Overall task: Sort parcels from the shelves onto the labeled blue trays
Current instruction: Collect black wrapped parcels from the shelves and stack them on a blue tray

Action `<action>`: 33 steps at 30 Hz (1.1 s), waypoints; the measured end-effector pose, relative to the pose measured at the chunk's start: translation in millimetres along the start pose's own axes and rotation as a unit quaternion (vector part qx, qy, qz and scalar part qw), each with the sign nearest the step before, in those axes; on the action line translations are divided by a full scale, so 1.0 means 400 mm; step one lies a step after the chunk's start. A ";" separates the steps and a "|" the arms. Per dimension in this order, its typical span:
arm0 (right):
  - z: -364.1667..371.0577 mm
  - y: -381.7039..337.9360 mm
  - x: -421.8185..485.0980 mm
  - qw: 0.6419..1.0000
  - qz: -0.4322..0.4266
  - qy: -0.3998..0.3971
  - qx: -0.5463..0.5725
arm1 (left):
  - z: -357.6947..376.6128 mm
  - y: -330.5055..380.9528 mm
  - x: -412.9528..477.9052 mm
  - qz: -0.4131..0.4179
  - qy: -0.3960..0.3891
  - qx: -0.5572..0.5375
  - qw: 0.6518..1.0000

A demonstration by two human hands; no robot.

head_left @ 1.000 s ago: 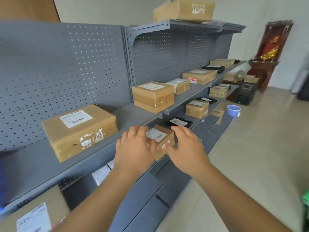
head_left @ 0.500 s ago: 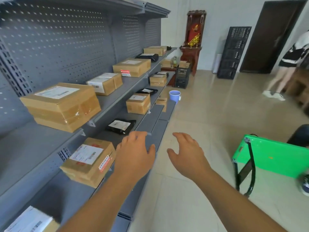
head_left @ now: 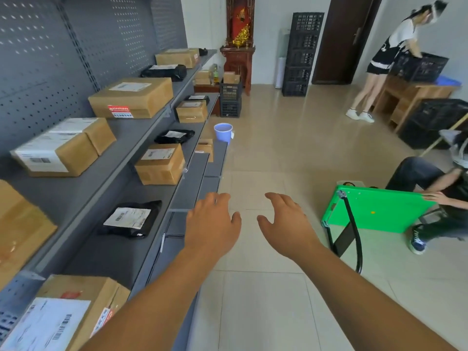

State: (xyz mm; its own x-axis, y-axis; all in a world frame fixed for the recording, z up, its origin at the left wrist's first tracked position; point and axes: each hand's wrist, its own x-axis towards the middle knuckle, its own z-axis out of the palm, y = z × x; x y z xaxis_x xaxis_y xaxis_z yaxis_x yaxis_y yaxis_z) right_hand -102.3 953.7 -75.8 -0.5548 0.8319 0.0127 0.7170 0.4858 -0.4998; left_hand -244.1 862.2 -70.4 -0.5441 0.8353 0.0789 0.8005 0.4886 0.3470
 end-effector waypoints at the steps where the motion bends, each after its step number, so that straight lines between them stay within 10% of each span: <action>1: 0.002 0.008 0.032 1.000 0.005 -0.001 0.002 | 0.009 0.001 0.031 0.000 -0.004 0.002 1.000; 19: 0.086 0.083 0.694 0.985 -0.126 -0.111 0.031 | 0.140 -0.009 0.559 -0.167 0.008 0.021 0.986; 33: 0.389 -0.272 0.849 0.920 -0.279 -0.274 0.025 | 0.124 -0.378 0.541 -0.376 0.030 -0.003 0.926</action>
State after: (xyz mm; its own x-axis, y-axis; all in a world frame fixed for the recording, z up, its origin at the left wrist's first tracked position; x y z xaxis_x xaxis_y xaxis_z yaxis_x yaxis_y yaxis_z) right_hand -434.6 1141.4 -151.9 -0.9698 0.1899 -0.1531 0.2439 0.7721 -0.5868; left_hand -470.2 981.6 -152.3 -0.9603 0.2432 -0.1365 0.1875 0.9253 0.3297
